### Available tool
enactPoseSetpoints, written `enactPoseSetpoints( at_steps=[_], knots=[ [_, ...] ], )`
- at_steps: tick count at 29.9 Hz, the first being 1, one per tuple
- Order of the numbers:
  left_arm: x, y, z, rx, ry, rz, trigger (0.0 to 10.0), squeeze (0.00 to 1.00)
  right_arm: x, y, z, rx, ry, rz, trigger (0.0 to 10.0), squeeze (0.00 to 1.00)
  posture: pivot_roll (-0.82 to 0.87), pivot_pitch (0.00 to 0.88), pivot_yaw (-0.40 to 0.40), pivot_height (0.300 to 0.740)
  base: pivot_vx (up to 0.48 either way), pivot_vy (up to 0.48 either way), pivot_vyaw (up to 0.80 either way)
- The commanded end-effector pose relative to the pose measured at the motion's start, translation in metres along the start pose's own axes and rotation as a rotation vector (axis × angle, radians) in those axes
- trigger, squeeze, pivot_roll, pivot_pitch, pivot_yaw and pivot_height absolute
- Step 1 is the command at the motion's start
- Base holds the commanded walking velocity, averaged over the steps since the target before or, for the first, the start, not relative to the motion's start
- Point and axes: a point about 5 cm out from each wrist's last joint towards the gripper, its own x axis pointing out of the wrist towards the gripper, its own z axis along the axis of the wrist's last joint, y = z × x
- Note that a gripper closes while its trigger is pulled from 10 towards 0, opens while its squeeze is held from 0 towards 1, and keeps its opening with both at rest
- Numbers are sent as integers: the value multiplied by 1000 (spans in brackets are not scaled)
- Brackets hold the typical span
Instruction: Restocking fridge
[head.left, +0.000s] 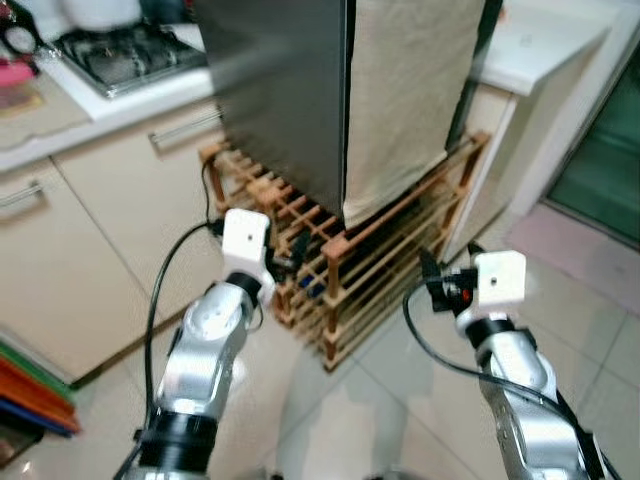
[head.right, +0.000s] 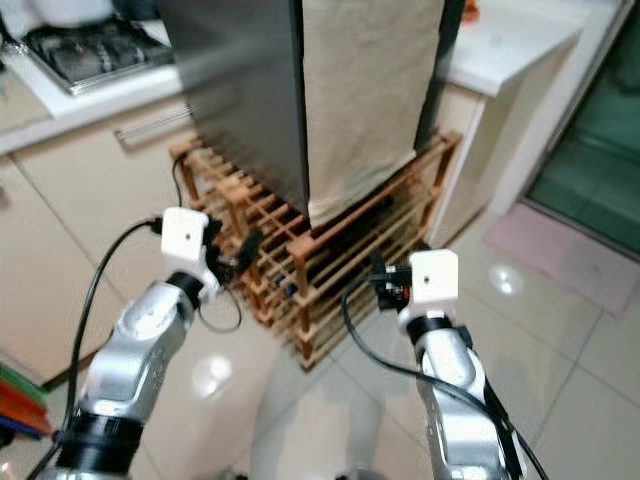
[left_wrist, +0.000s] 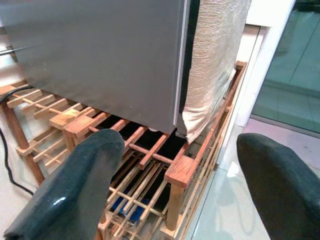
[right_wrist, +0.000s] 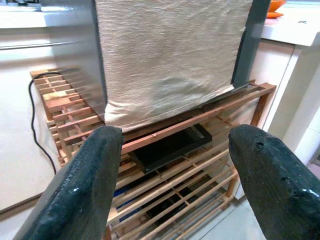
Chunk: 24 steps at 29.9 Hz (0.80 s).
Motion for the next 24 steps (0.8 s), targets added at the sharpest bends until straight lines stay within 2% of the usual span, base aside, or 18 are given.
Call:
enactPoseSetpoints(
  at_steps=[1,6,18,21,22,24],
  knots=[
    [3,-1,2,23,2,0,10000,1000,2,1,1,-1,-6,-2,10000,67,-126,20,38,724,0,0,0],
    [5,-3,2,-8,-1,-30,10000,1000,3,0,-1,-1,-3,-5,10000,67,-127,20,42,724,0,0,0],
    [11,-8,7,61,-5,-72,10000,1000,4,1,-1,-4,-19,-19,10000,75,-129,34,54,724,0,0,0],
    [12,-12,7,66,0,-102,10000,1000,5,1,0,19,-23,-18,10000,71,-131,38,53,724,0,0,-583],
    [13,-12,7,66,-1,-103,10000,0,5,1,0,10,-23,-15,10000,71,-132,38,53,724,0,0,-531],
    [13,-12,7,65,1,-99,10000,0,5,1,0,2,-22,-14,10000,63,-132,38,52,724,0,0,-531]
  ],
)
